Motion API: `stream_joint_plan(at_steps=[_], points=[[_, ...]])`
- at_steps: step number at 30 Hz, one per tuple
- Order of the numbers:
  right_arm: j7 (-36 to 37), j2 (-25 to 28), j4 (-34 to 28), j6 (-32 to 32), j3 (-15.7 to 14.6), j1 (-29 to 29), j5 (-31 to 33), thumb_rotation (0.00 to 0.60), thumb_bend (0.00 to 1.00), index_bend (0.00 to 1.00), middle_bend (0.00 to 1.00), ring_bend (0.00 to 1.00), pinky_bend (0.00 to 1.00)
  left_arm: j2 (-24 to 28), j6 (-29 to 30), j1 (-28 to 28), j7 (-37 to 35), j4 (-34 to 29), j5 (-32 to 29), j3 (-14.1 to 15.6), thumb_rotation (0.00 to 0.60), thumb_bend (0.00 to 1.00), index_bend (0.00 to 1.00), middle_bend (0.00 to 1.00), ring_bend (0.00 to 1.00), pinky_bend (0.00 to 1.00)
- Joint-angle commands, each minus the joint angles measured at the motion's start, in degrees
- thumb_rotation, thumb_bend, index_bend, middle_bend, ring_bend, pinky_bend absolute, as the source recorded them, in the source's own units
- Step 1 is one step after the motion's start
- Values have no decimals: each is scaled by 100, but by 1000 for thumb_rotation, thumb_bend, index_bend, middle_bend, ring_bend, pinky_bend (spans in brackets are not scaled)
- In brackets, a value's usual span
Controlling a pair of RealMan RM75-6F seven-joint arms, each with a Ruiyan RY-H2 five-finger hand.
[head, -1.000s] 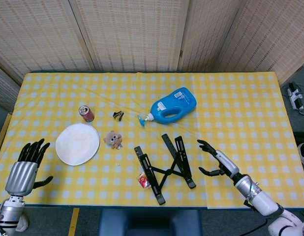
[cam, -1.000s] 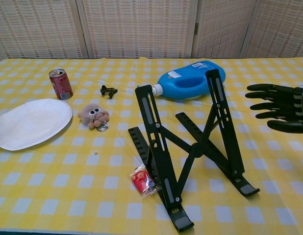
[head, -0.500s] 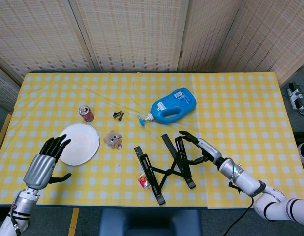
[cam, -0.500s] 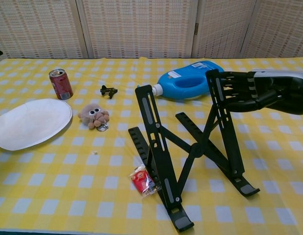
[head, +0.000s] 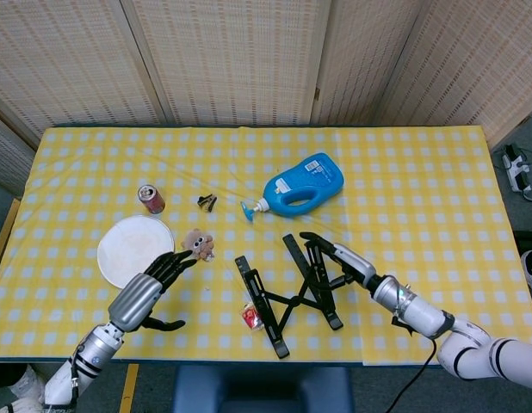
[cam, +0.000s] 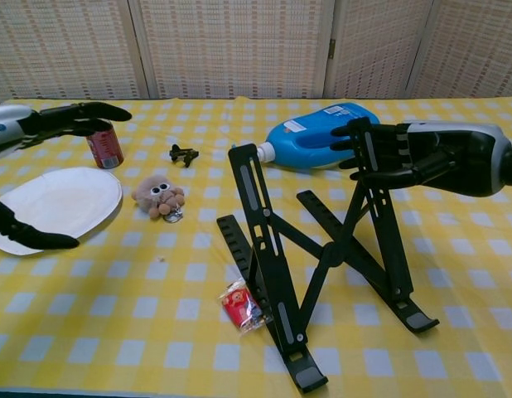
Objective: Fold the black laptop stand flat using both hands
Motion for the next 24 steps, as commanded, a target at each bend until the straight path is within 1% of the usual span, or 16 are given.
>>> stream_joint_plan(at_steps=[1,7,15,24], points=[[102,16,13,163,-62,1,-88,600,333,0,0,72,15,-286,-276,-226,152,-25,-80,-55,600,135,0,0,0,0],[228,37,44,363,-177,12,-162,600,334,0,0,74,15,-896,-584,-489,666,62,-537,-241,600,135,0,0,0,0],[263,50,57,547,-277,21,-193,600,334,0,0,79,15,-1397,-735,-658,1432,174,-1005,-312,600,135,0,0,0,0],[203,37,52,701,-353,-10,-167,600,334,0,1,81,15,-1976,-754,-834,1375,187,-1422,-515,600,135,0,0,0,0]])
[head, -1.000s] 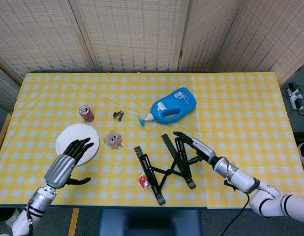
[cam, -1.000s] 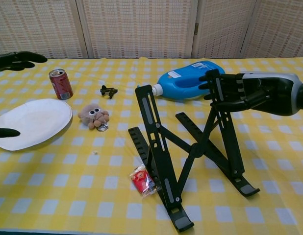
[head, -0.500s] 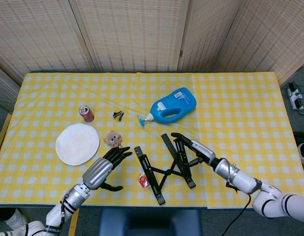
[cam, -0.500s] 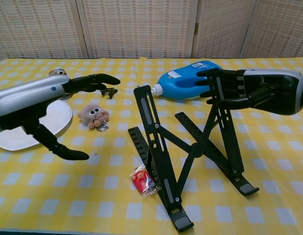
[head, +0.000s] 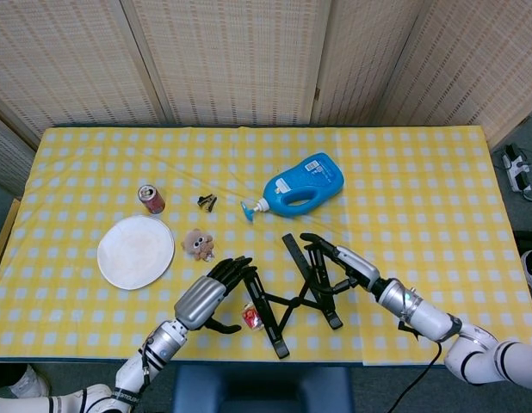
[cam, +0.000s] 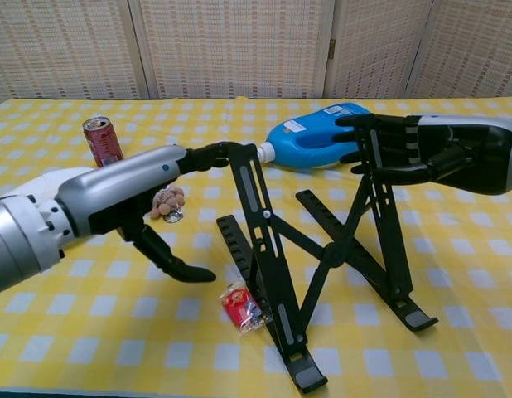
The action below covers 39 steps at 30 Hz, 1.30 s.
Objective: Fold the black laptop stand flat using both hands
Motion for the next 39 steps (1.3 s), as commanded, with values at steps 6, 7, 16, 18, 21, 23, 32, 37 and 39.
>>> stream_joint_plan(at_steps=[6,7,16,18,21,23,32,37,39], points=[[-94,-27,-17,171,-37,-46,-7,600,333,0,1,84,15,-472,-66,-194,92,-1,-438,-202,600,135,0,0,0,0],[-109,-32,-19,196,-41,-55,-4,600,333,0,1,84,15,-548,-82,-231,150,25,-535,-248,600,135,0,0,0,0],[-168,-31,-56,340,-84,-102,-16,600,333,0,1,88,15,-944,45,-371,577,196,-923,-393,600,135,0,0,0,0],[-183,-18,-81,394,-94,-118,-32,600,333,0,1,87,15,-981,93,-389,640,211,-941,-407,600,135,0,0,0,0],[-223,5,-115,465,-103,-143,-44,600,334,0,1,87,15,-1002,138,-407,685,211,-955,-417,600,135,0,0,0,0],[-223,26,-150,536,-118,-172,-61,600,334,0,2,88,15,-1006,188,-427,798,243,-945,-417,600,135,0,0,0,0],[-276,182,-370,937,-224,-315,-257,600,334,0,8,93,15,-939,506,-466,1141,360,-676,-414,600,136,0,0,0,0],[-256,224,-445,1158,-312,-403,-388,600,334,0,9,92,15,-898,666,-510,1281,444,-449,-426,600,135,0,0,0,0],[-265,236,-462,1238,-339,-437,-427,600,334,0,8,92,15,-903,700,-540,1319,504,-394,-449,600,136,0,0,0,0]])
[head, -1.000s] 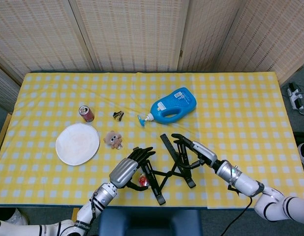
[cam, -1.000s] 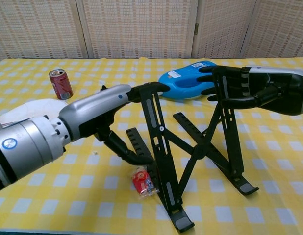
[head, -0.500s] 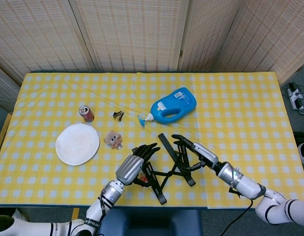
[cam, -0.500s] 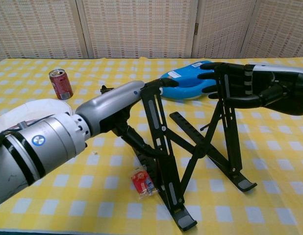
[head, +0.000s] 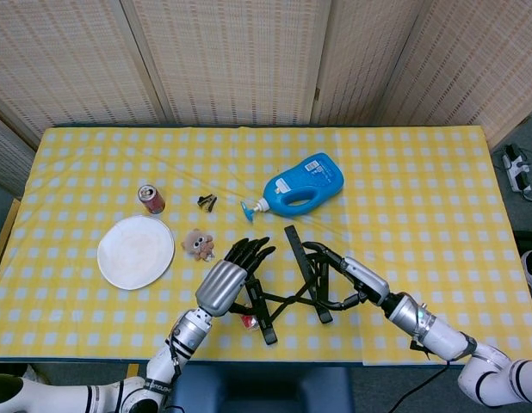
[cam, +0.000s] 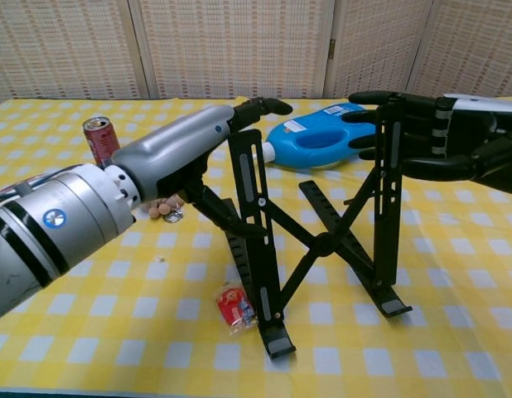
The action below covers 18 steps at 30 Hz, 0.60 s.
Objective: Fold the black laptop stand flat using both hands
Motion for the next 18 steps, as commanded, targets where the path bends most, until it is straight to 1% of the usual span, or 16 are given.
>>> stream_joint_plan(at_steps=[1,7,11,14,18], points=[[-1,30,-47,137,-58,-68,-78,600,334,0,8,91,15,-3,54,-55,67,100,85,-40,600,136,0,0,0,0],[-49,97,-150,455,-192,-200,-285,600,334,0,8,90,15,-57,145,-159,133,309,208,-137,600,136,0,0,0,0],[-95,132,-219,654,-308,-303,-423,600,333,0,8,89,15,-22,200,-176,115,309,235,-170,600,136,0,0,0,0],[-83,138,-237,780,-418,-374,-538,600,334,0,9,90,15,52,268,-128,53,232,314,-87,600,136,0,0,0,0],[-5,60,-184,846,-538,-434,-619,600,334,0,8,91,15,174,359,-15,-68,108,469,132,600,136,0,0,0,0]])
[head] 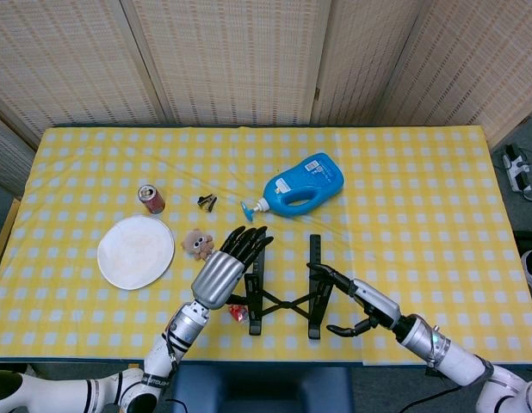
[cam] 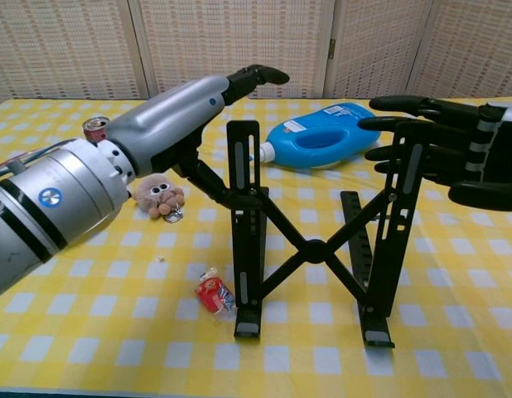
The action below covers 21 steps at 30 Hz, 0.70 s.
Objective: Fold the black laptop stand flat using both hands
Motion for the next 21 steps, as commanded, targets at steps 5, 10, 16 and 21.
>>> stream_joint_plan(at_steps=[5,10,16,21], points=[[192,-199,110,-6,-163,-16,-123,600,334,0,8,94,15,199,216,198,-160,-243,348,352,600,136,0,0,0,0],[315,-332,186,19,-253,-27,-168,600,333,0,9,98,15,389,401,308,-202,-443,652,517,600,135,0,0,0,0],[583,-486,286,47,-355,-38,-180,600,333,0,9,98,15,601,507,412,-203,-681,893,671,600,136,0,0,0,0],[725,-651,385,95,-437,-55,-233,600,333,0,9,98,15,712,607,510,-231,-784,1052,773,600,135,0,0,0,0]])
